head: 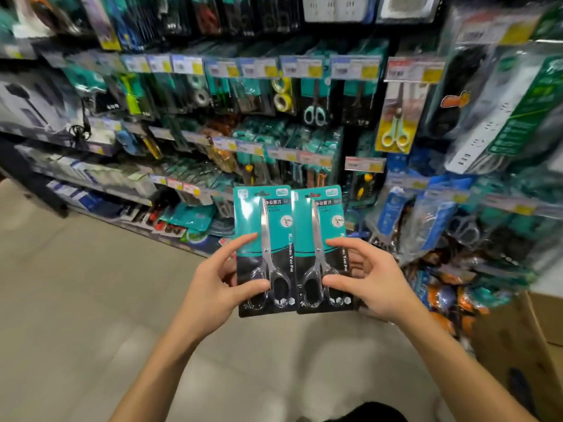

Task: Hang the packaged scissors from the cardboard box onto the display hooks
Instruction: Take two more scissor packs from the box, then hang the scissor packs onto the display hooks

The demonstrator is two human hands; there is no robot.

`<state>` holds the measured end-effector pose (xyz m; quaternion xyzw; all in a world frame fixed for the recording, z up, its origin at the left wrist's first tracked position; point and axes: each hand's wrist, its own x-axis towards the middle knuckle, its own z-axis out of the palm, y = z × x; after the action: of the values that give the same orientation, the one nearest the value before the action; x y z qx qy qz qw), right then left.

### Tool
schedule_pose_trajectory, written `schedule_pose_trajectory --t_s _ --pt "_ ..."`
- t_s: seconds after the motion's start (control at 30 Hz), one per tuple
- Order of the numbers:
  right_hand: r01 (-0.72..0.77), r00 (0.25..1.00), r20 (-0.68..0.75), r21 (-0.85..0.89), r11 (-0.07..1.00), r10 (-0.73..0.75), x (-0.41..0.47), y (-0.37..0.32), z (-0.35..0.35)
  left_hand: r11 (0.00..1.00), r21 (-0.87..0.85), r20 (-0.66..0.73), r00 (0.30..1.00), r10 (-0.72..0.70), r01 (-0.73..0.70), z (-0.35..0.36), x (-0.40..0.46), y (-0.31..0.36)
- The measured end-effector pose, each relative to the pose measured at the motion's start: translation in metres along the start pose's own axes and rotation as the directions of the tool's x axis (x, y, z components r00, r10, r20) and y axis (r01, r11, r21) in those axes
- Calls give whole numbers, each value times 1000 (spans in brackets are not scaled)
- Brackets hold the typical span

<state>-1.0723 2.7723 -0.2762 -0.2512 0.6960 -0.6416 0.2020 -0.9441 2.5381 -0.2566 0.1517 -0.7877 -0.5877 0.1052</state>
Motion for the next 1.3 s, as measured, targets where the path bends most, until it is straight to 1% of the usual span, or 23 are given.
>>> schedule_pose_trajectory --t_s 0.13,0.4,0.6,0.7,0.77,0.9,0.97,1.07,1.2,1.3 --pt "-25 996 -80 -18 1000 23 18 4 -11 999 -46 94 995 13 -8 6 41 -7" --pt "-43 972 -233 -76 996 24 68 9 -26 995 34 248 965 81 -92 5 142 -10" --pt "-44 940 -342 -83 996 13 118 2 -39 978 15 302 934 192 -206 2 221 8" --pt "-84 933 -359 -161 983 21 147 1 -47 970 22 295 929 224 -240 -2 251 13" --pt "-107 928 -372 -174 979 36 166 5 -53 962 49 308 920 243 -270 -10 271 11" --pt "-135 905 -424 -207 969 35 208 10 -58 963 69 329 917 224 -260 -29 314 5" --pt "-144 888 -459 -266 953 6 225 13 -60 960 40 327 911 250 -277 -32 329 5" --pt "-140 865 -499 -327 934 -45 242 11 -61 964 31 306 921 242 -264 -30 347 4" --pt "-137 840 -536 -363 921 -86 250 2 -66 958 71 367 901 233 -276 -26 367 -2" --pt "-111 854 -505 -406 907 -121 252 -7 -70 952 100 412 883 226 -290 -20 381 -4"
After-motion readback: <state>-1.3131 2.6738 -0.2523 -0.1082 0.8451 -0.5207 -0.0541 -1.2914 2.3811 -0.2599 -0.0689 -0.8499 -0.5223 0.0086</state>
